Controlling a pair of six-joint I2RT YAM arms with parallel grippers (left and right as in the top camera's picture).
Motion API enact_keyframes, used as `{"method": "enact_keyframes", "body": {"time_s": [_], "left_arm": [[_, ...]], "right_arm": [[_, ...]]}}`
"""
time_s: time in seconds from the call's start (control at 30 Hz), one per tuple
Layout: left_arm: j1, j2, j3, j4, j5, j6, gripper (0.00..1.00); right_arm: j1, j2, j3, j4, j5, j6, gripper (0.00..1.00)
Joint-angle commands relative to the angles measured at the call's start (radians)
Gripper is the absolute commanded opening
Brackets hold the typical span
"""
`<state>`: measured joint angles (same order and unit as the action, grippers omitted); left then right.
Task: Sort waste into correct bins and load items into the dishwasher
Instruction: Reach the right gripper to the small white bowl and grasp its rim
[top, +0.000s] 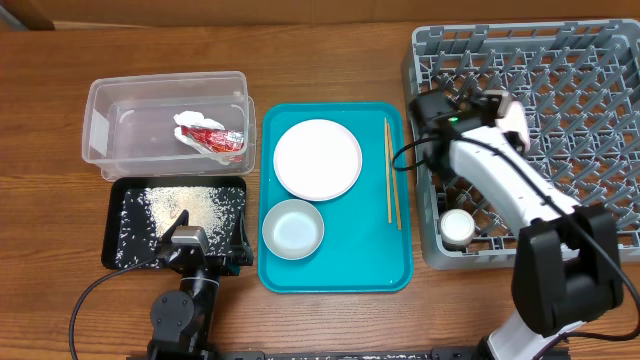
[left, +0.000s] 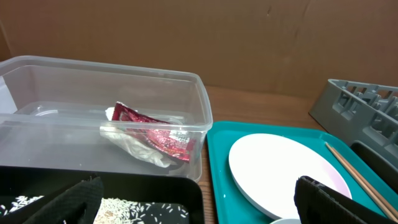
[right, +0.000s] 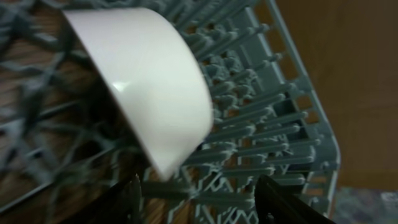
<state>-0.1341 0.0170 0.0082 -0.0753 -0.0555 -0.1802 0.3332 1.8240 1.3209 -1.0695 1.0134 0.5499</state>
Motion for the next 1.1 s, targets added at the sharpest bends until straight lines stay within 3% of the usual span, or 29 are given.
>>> {"method": "enact_keyframes", "body": {"time_s": [0.0,0.1,0.4,0.57,0.73,0.83,0.97,1.07], "left_arm": [[-0.003,-0.004,-0.003,0.002,0.004,0.001,1.00],[-0.003,-0.004,-0.003,0.002,0.004,0.001,1.00],[-0.003,-0.004,-0.003,0.002,0.004,0.001,1.00],[-0.003,-0.004,-0.003,0.002,0.004,0.001,1.00],[-0.003,-0.004,-0.003,0.002,0.004,0.001,1.00],[-0.003,-0.004,-0.003,0.002,0.004,0.001,1.00],[-0.003,-0.004,-0.003,0.002,0.004,0.001,1.00],[-0.003,-0.004,-0.003,0.002,0.004,0.001,1.00]], "right_arm": [[0.079,-0.057,0.074,-0.018,-0.095,0.004,0.62],[0.149,-0.092,0.114,-0.026,-0.237,0.004,0.69],[0.287,-0.108,0.124,0.139,-0.943,-0.112,0.69],[0.293,-0.028,0.085,0.214,-0.916,-0.049,0.69],[0.306,0.019,0.085,0.176,-1.236,-0.034,0.65],[0.343,0.018,0.085,0.163,-1.294,-0.053,0.66],[0.416,0.023,0.065,0.154,-1.272,-0.039,0.65],[0.461,0.032,0.018,0.172,-1.160,0.071,0.65]]}}
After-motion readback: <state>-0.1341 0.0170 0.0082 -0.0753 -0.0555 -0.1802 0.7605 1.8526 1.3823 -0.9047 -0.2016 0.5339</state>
